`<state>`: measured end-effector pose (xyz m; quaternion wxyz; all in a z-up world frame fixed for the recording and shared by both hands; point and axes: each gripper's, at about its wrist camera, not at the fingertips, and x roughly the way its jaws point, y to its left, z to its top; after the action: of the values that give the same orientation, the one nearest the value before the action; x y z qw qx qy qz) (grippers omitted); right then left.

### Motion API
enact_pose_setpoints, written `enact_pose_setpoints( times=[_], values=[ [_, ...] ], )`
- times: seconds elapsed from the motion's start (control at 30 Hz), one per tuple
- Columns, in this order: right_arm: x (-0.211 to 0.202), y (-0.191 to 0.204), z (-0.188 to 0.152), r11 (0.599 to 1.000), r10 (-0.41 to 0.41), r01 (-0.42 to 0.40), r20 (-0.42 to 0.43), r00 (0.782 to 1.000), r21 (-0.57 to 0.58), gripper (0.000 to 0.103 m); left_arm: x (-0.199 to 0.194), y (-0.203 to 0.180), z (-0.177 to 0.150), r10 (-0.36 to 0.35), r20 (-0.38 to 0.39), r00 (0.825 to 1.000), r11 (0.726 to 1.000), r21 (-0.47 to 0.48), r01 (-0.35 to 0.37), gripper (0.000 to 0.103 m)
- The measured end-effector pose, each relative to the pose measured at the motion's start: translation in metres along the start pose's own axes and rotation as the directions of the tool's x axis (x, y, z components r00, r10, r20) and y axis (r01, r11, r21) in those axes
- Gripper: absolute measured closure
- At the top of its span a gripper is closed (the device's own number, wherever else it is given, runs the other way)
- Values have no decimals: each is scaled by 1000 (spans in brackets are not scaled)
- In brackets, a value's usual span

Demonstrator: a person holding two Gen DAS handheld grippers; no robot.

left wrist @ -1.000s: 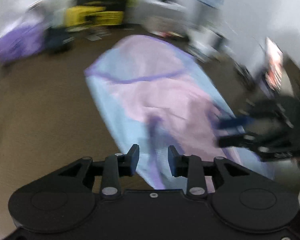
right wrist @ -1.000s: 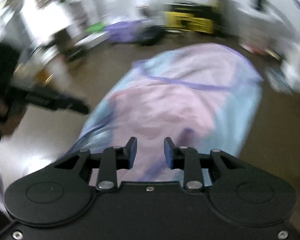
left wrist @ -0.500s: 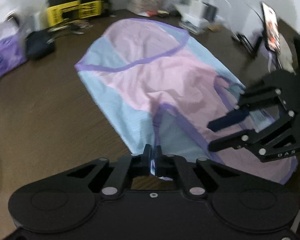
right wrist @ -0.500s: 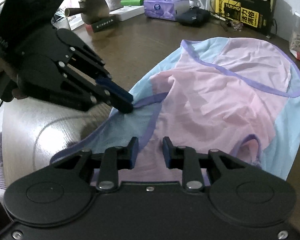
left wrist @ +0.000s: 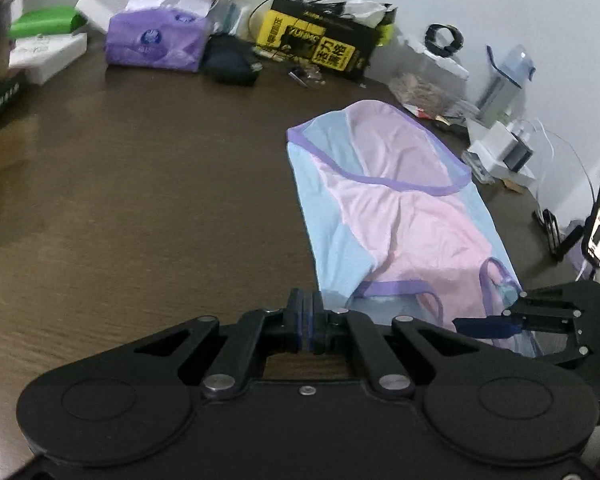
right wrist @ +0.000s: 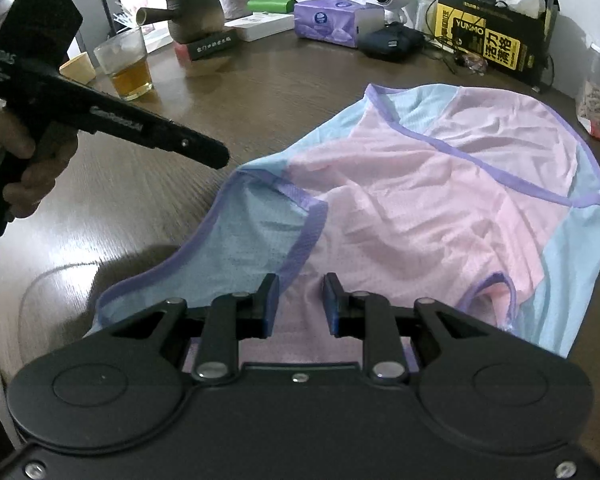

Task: Fold clothes

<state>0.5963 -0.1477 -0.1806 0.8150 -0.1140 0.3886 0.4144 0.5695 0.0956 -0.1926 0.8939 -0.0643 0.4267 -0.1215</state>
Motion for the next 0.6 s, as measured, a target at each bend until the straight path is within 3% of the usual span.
enact_pose_setpoints(
  times=[0.07, 0.1, 0.2, 0.33, 0.4, 0.43, 0.47, 0.5, 0.57, 0.6],
  values=[
    [1, 1, 0, 1000, -7, 7, 4, 1000, -1, 75, -2, -21, 4, 18, 14, 1000, 984, 179, -20, 99],
    [0, 2, -1, 1000, -9, 9, 5, 1000, 0, 75, 0, -32, 3, 27, 19, 999, 958, 285, -31, 99],
    [0, 2, -2, 1000, -13, 13, 11, 1000, 4, 75, 11, -59, -2, 18, -12, 1000, 831, 556, -8, 97],
    [1, 2, -1, 1000, -9, 9, 5, 1000, -10, 75, 36, -74, 0, 58, -63, 996, 723, 691, 2, 97],
    [0, 1, -1, 1000, -7, 7, 3, 1000, -12, 75, 47, -75, 3, 88, -87, 992, 687, 727, 2, 97],
    [0, 1, -1, 1000, -8, 8, 3, 1000, -11, 75, 51, -75, 4, 94, -95, 991, 679, 734, 6, 97],
    [0, 2, -1, 1000, -9, 9, 4, 1000, -10, 75, 51, -72, 7, 83, -98, 992, 688, 725, 14, 97],
    [0, 1, -1, 1000, -9, 9, 5, 1000, -10, 75, 51, -68, 11, 73, -101, 992, 716, 698, 18, 97],
    [0, 1, -2, 1000, -9, 9, 8, 1000, -11, 75, 52, -52, 24, 66, -100, 993, 812, 583, 5, 97],
    [0, 1, -2, 1000, -9, 9, 10, 1000, -11, 75, 51, -45, 26, 78, -86, 993, 845, 534, -20, 97]
  ],
)
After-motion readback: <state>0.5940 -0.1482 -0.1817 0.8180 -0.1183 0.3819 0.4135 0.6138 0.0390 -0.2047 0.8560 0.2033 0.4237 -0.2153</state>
